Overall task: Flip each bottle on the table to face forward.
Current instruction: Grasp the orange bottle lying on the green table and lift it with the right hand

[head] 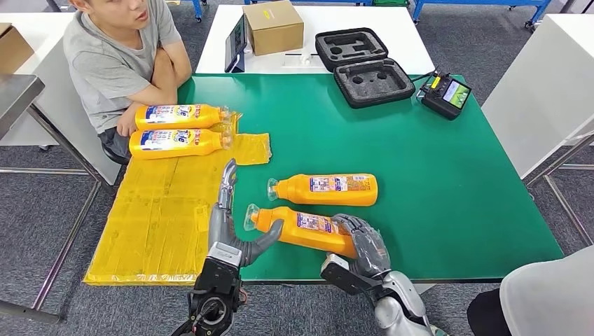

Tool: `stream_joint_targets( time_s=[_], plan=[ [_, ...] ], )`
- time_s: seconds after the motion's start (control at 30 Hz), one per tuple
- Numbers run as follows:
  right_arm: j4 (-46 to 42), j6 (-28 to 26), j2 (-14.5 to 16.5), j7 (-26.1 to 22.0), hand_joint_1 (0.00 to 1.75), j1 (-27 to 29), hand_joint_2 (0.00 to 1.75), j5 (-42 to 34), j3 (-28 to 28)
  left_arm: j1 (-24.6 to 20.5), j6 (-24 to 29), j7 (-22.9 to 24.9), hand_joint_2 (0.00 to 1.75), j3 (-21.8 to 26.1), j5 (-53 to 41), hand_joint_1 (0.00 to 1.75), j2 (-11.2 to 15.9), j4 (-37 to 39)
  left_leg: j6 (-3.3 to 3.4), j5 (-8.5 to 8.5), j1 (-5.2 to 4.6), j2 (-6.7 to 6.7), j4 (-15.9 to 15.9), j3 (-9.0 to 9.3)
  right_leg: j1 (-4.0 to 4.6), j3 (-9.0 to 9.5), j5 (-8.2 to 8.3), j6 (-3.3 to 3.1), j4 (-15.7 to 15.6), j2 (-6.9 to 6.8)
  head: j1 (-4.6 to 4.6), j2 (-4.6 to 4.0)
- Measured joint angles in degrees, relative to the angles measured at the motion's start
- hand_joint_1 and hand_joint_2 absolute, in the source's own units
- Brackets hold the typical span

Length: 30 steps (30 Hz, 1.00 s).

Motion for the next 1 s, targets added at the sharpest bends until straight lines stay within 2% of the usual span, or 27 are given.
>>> stream_joint_targets(
  time_s=[0.4, 0.53, 0.7, 1.0],
  plan=[
    [-3.88, -1.21, 0.04, 0.6, 1.75, 2.5, 1.75, -1.85, -0.03, 2.03, 0.76, 0.0, 1.75, 4.05, -1.46, 0.0, -1.8, -7.19, 0.03, 0.01, -0.05, -0.02, 0.0, -0.34, -0.03, -0.3, -0.01, 0.02, 0.0, -0.03, -0.01, 0.0],
    [-4.0, -2.88, 0.04, 0.55, 1.75, 2.8, 1.75, -3.65, -0.32, 2.69, 0.64, 0.0, 1.75, 4.57, 1.45, 0.0, -2.05, -7.97, 0.03, 0.01, -0.05, -0.03, 0.0, -0.42, -0.03, -0.37, -0.01, 0.02, 0.0, -0.04, 0.0, 0.0],
    [-4.85, -4.89, 0.05, -0.2, 1.75, 3.46, 1.75, -5.78, -1.51, 3.33, -2.49, 0.05, 1.75, 4.84, 9.8, 0.0, -2.07, -6.28, 0.03, 0.02, -0.05, -0.03, 0.0, -0.49, -0.03, -0.44, -0.01, 0.03, 0.0, -0.04, -0.01, 0.0],
    [-6.57, -7.87, 0.17, -1.39, 1.75, 4.35, 1.75, -7.02, -2.59, 4.34, -7.29, 0.07, 1.75, 7.9, 11.79, 0.0, -3.94, 0.49, 0.04, 0.01, -0.06, -0.04, 0.0, -0.56, -0.05, -0.5, -0.02, 0.03, 0.0, -0.04, 0.0, 0.0]
  ],
)
